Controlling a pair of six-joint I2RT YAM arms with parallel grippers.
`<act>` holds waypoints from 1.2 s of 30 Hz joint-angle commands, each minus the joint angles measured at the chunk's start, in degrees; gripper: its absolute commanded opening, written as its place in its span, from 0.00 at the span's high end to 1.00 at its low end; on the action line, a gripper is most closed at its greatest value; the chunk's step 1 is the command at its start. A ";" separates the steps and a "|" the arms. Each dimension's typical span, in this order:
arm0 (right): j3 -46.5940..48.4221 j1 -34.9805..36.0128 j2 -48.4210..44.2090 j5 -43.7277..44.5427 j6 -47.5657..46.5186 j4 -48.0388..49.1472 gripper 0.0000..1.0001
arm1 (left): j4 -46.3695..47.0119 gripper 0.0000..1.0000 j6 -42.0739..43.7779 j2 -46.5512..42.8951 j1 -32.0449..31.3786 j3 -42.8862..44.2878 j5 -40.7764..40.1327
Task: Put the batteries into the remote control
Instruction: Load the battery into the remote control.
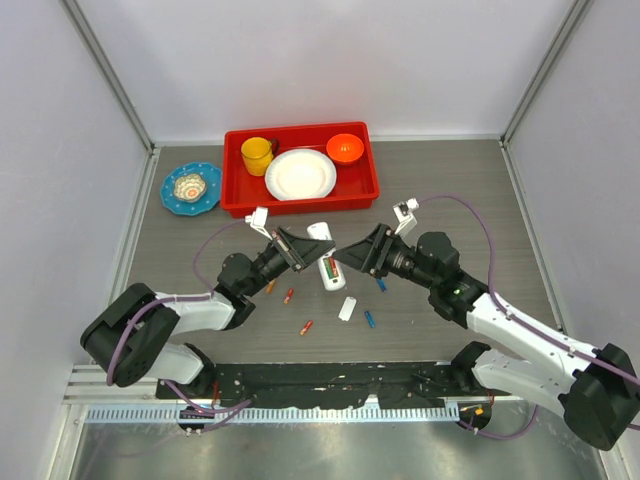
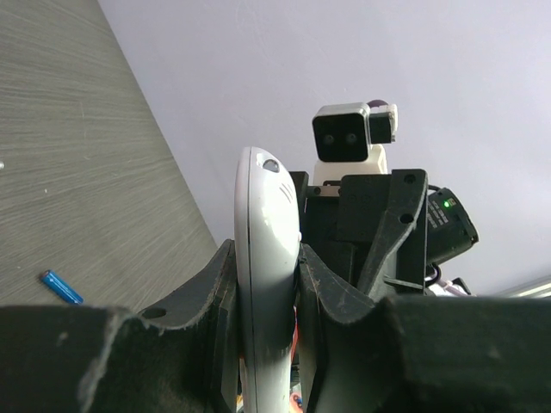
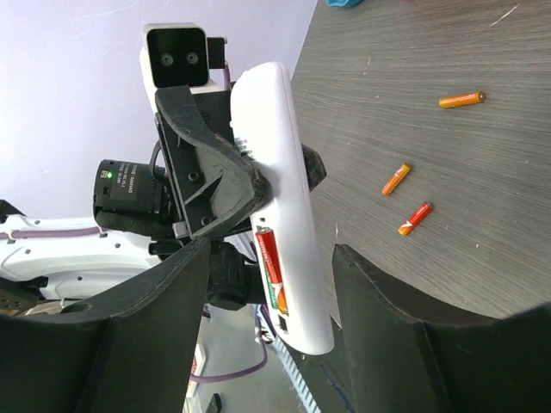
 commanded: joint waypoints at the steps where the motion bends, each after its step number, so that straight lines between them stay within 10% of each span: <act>1: 0.91 -1.67 0.74 -5.87 -1.68 2.44 0.37 | 15.82 1.00 -1.06 -0.36 0.15 1.81 1.31; 36: -1.99 -3.43 5.66 -10.71 0.60 10.88 0.51 | 15.91 1.00 -2.20 -1.85 0.15 2.69 3.16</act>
